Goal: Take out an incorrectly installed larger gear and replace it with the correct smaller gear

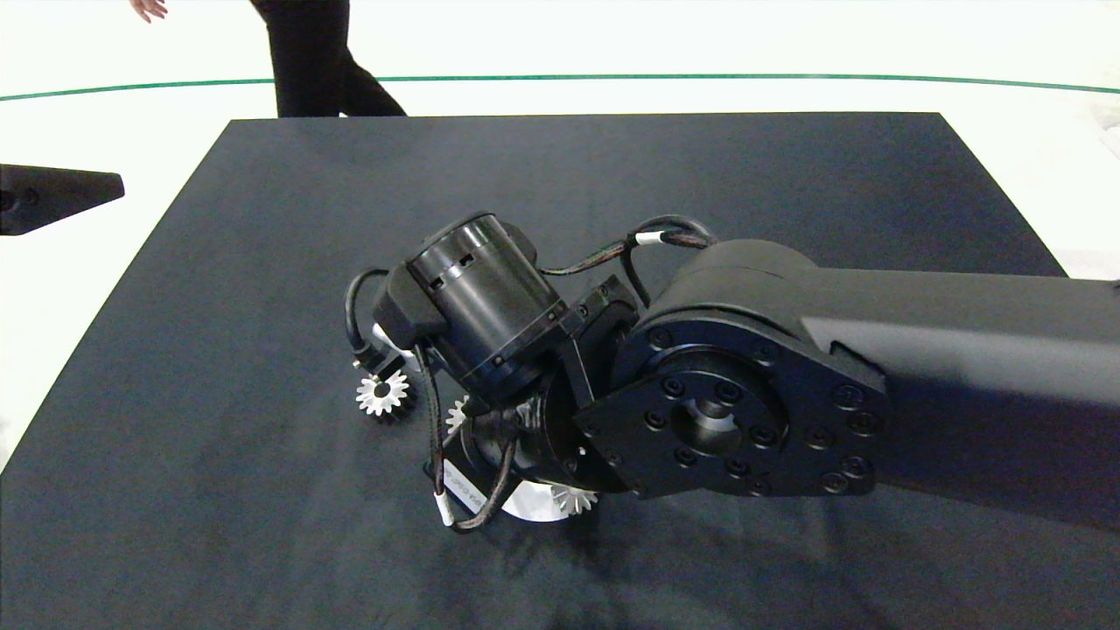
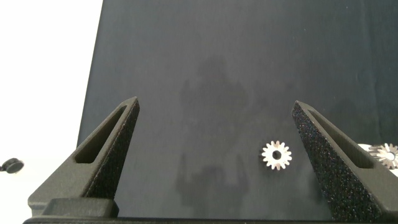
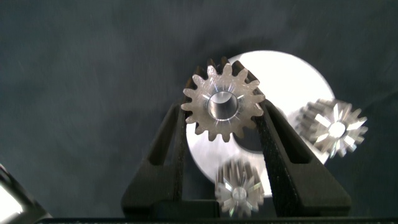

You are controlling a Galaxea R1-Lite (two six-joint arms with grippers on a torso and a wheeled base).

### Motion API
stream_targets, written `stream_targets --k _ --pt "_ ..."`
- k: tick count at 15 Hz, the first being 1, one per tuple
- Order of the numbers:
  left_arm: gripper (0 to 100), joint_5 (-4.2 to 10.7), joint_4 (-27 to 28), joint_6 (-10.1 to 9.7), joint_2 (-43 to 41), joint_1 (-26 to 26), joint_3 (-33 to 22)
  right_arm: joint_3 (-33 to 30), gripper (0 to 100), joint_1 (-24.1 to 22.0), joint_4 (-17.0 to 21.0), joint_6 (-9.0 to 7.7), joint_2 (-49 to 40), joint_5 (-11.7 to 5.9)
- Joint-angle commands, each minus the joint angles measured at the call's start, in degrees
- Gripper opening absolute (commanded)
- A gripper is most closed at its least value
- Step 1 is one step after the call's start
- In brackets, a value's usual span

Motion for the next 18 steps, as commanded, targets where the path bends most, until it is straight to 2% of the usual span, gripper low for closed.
stream_targets --k 1,3,15,18 --pt "100 0.14 0.09 -0.04 -0.17 0.0 -0.01 0.79 25 0.14 -4.48 0.44 -0.23 -0.17" --pt "100 0.14 0.09 -0.04 -0.17 0.0 -0.1 2.37 25 0.05 -7.91 0.52 -0.23 -0.26" --pt "100 0.14 0.09 -0.04 -0.17 0.0 -0.01 1.49 25 -0.57 -7.73 0.17 1.09 -0.43" --pt "100 0.14 0.09 -0.04 -0.17 0.0 -0.01 1.66 25 -0.83 -6.59 0.09 1.18 -0.43"
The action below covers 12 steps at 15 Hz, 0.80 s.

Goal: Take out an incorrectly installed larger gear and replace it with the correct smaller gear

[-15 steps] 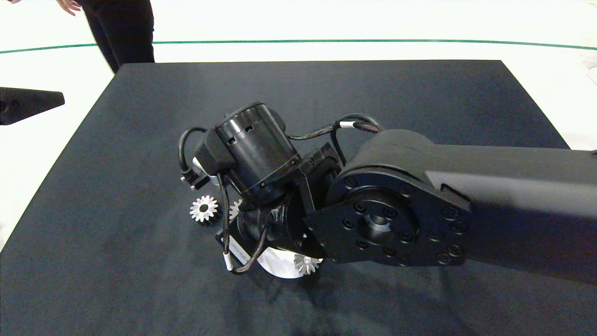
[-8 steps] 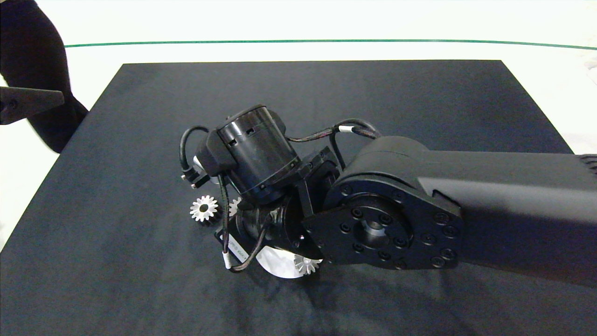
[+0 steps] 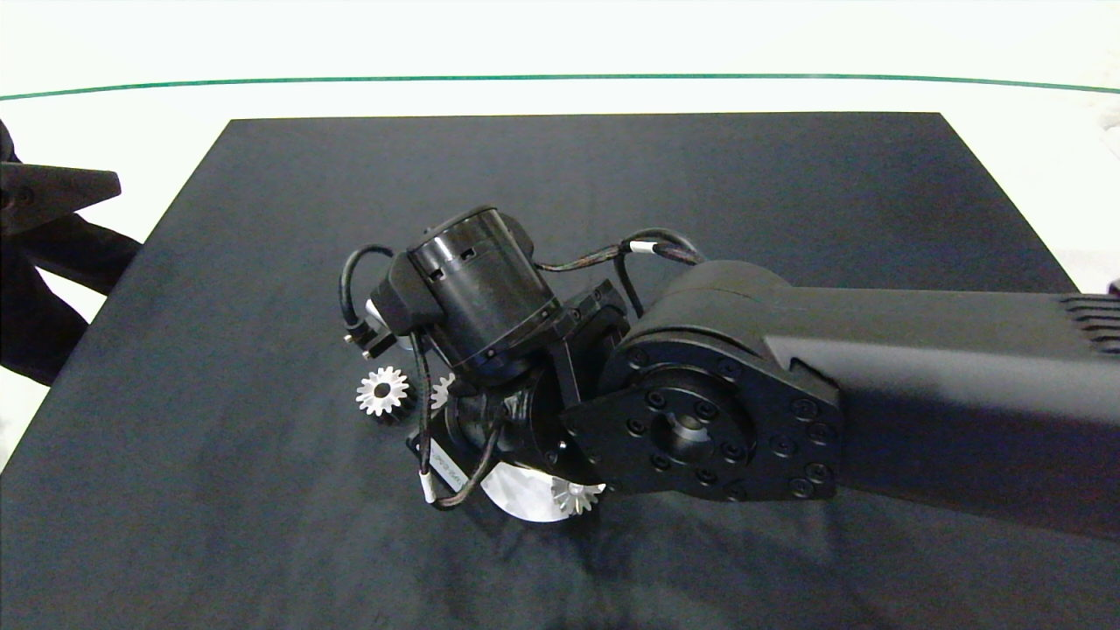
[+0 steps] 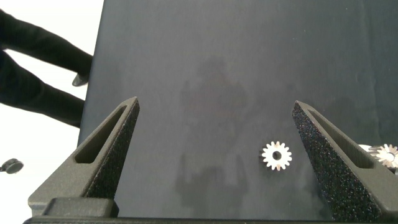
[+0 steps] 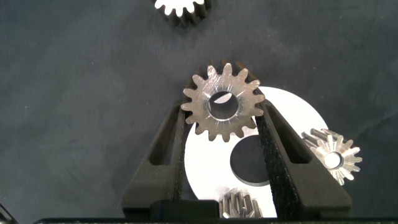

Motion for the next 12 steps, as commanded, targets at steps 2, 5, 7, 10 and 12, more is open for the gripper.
stream_targets --k 2,5,7,10,12 --pt "100 0.11 0.09 -0.02 0.1 0.0 0.01 0.18 25 -0.39 2.29 0.02 0.39 -0.1" --pt "100 0.11 0.09 -0.02 0.01 0.0 0.01 0.18 25 -0.56 2.82 0.02 0.48 -0.1" --pt "100 0.11 0.09 -0.02 0.01 0.0 0.01 0.18 25 -0.56 2.91 0.02 0.57 -0.1" --pt "100 0.11 0.09 -0.02 0.01 0.0 0.01 0.18 25 -0.56 3.17 -0.06 0.92 -0.1" --pt "100 0.11 0.09 -0.02 0.01 0.0 0.01 0.18 25 -0.47 4.49 -0.06 0.92 -0.1"
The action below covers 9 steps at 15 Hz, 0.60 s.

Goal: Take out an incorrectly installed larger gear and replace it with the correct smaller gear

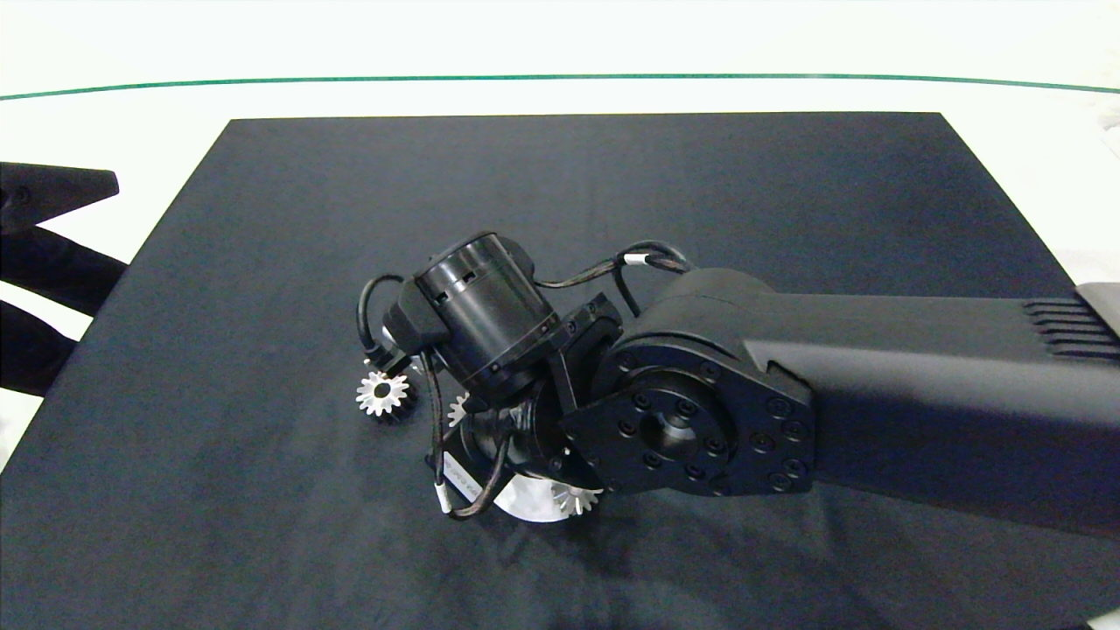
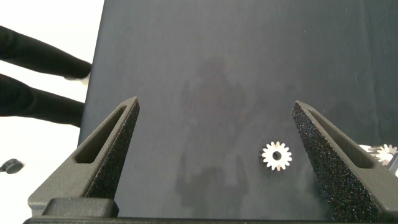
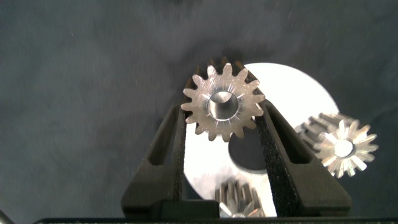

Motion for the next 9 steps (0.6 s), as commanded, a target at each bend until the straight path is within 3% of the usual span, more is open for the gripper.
stream_targets --k 1,9 --pt "100 0.14 0.09 -0.04 0.01 0.0 -0.08 -0.01 25 0.14 0.75 -0.05 0.11 -0.1" --pt "100 0.14 0.09 -0.04 0.01 0.0 -0.08 -0.18 25 0.05 1.54 -0.14 1.17 -0.19"
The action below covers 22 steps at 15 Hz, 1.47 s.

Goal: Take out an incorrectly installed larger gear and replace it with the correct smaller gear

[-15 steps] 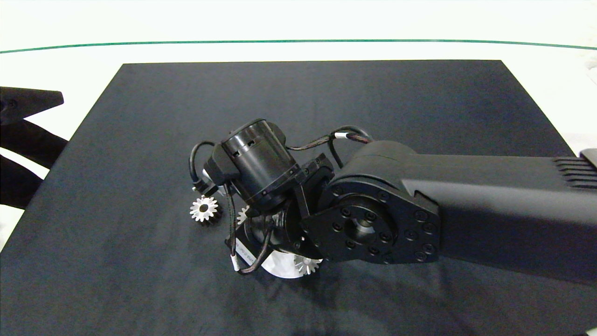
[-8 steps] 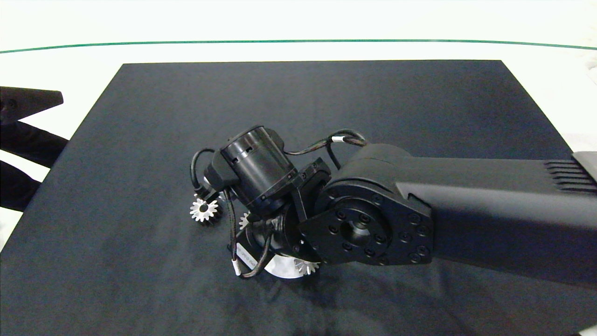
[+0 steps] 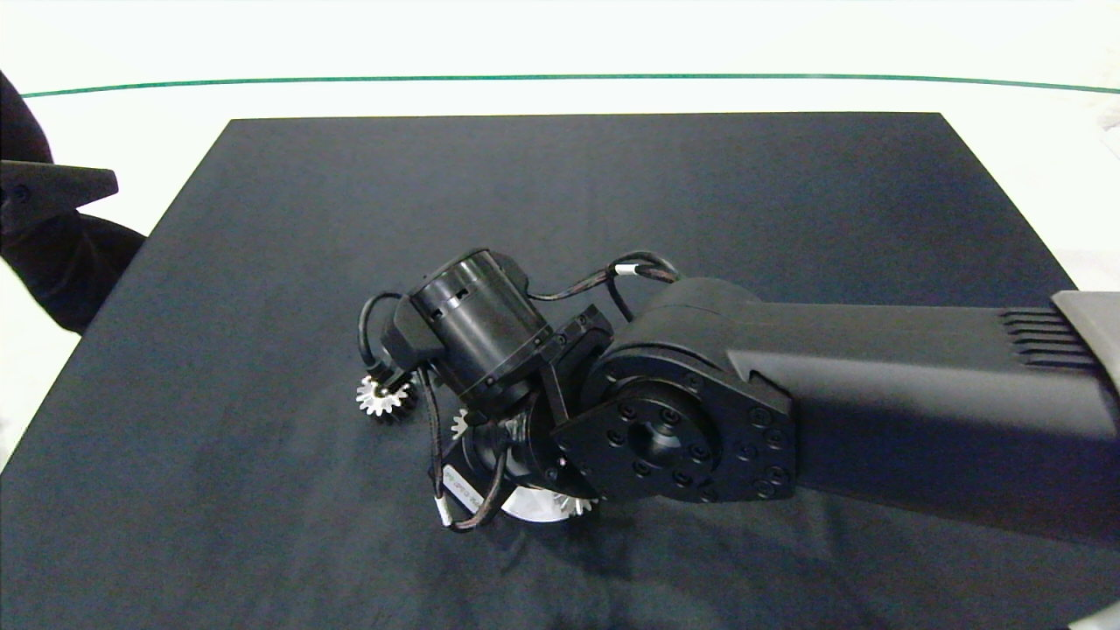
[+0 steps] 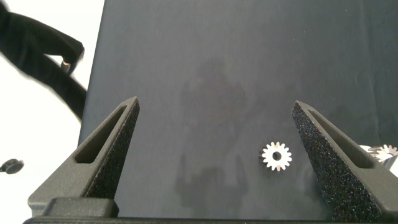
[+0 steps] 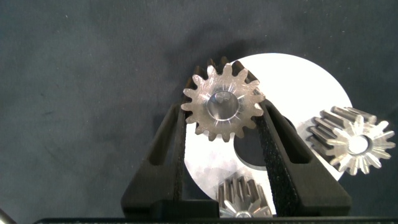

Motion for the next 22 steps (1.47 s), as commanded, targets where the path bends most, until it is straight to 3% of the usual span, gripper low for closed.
stream_targets --k 1,22 --pt "100 0.11 0.09 -0.02 0.03 0.0 0.07 -0.11 25 -0.02 0.16 -0.07 0.4 -0.14" --pt "100 0.11 0.09 -0.02 -0.06 0.0 -0.02 -0.9 25 -0.2 0.78 -0.07 1.1 -0.14"
